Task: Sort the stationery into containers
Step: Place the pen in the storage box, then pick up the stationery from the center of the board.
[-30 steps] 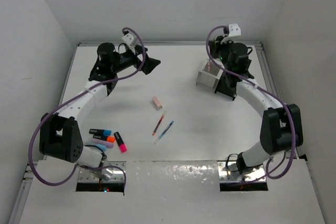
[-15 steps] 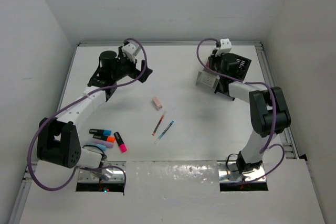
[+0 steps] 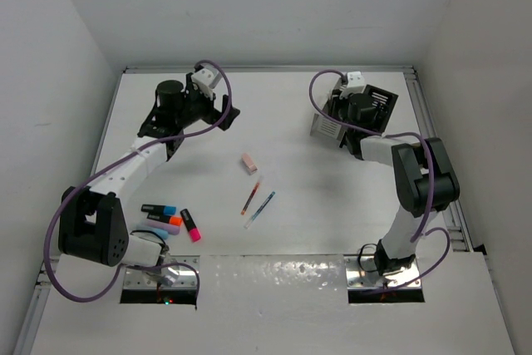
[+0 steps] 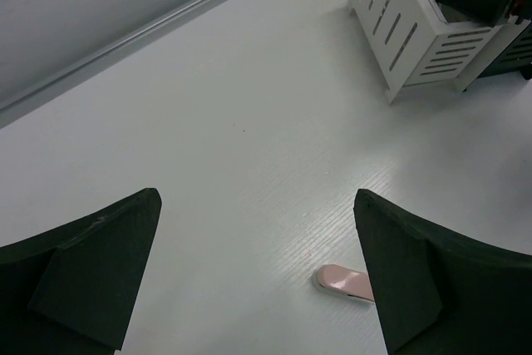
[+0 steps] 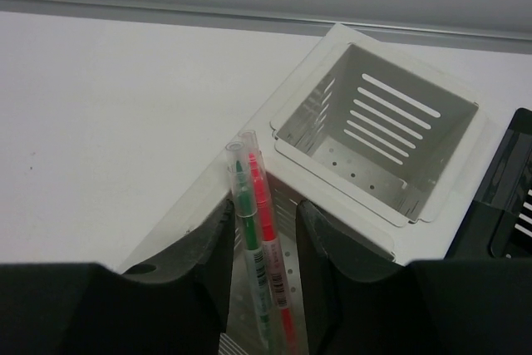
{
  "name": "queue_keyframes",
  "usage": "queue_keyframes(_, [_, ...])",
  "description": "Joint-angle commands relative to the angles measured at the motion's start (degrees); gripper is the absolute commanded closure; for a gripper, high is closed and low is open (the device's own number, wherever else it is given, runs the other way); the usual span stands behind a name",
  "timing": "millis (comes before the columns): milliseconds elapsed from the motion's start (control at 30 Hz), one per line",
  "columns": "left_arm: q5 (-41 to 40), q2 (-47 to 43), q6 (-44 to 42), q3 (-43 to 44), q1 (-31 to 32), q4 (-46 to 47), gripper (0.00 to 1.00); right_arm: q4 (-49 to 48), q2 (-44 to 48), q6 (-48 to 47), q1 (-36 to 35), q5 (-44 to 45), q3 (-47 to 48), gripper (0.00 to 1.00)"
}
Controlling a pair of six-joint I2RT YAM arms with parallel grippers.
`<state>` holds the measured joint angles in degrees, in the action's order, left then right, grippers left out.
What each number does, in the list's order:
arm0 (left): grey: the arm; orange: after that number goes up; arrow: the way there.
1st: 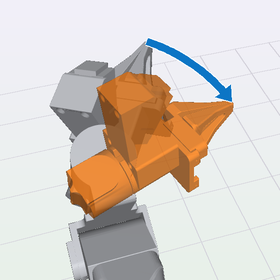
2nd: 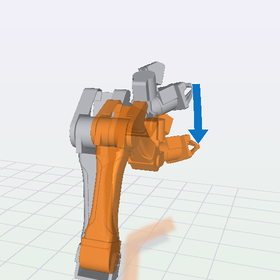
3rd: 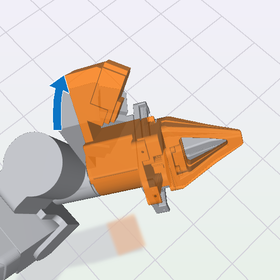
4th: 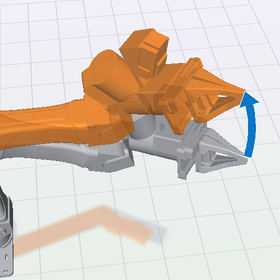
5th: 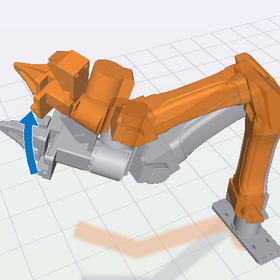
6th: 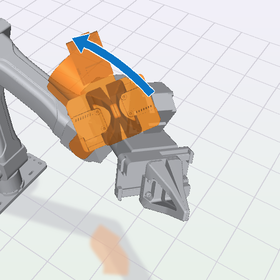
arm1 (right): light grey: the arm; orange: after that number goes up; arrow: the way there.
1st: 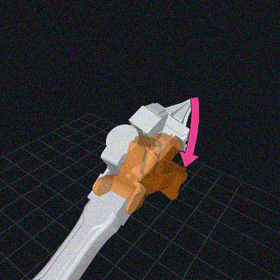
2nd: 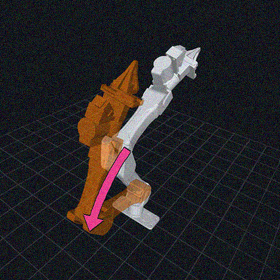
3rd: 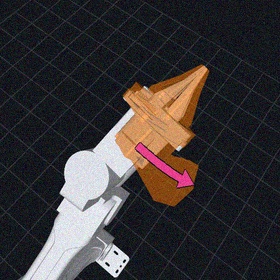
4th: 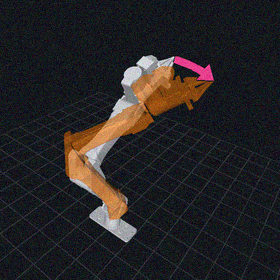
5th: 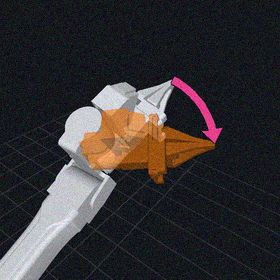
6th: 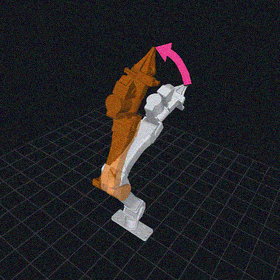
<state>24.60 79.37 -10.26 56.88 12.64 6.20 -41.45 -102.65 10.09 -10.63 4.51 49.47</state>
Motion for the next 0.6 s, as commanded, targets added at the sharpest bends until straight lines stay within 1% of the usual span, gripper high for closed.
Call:
queue_keyframes(0, [0.7,-1.3,-0.5,0.2,-0.7,2.8,0.0,-1.7,3.4,0.1,-0.2,-0.3,0.4,0.65])
queue_keyframes(100, [0.7,-1.5,-0.7,0.2,-0.6,2.5,0.0,-1.1,5.2,0.4,-0.2,-1.3,0.2,0.6])
queue_keyframes(200, [0.6,-1.7,-0.9,0.1,-0.6,2.4,0.0,-0.5,7.3,0.4,-0.3,-2.4,-0.1,0.52])
queue_keyframes(267, [0.4,-1.8,-0.8,0.1,-0.6,2.3,0.0,1.3,10.4,0.0,-0.4,-3.6,0.3,0.47])
queue_keyframes(333, [0.5,-1.9,-0.9,0.2,-0.6,2.3,0.0,2.9,14.0,-0.7,-1.1,-4.2,0.6,0.44])
queue_keyframes(433, [0.5,-2.3,0.3,0.2,-1.0,2.9,0.0,7.8,19.0,-2.6,-2.4,-5.6,1.7,0.4])
queue_keyframes(467, [0.5,-2.5,0.9,0.1,-1.3,3.5,0.0,12.7,20.0,-3.1,-2.8,-5.9,3.2,0.39])
queue_keyframes(500, [0.4,-2.6,2.3,-0.2,-1.6,3.6,0.0,16.2,20.6,-3.8,-3.4,-6.0,4.3,0.4])
queue_keyframes(533, [-0.5,-2.6,3.5,-0.3,-2.4,3.8,0.0,23.5,21.1,-4.2,-5.0,-6.6,5.4,0.46])
queue_keyframes(567, [-1.5,-3.0,4.6,-0.5,-2.9,3.6,0.0,27.3,20.7,-4.2,-6.0,-7.4,7.9,0.56])
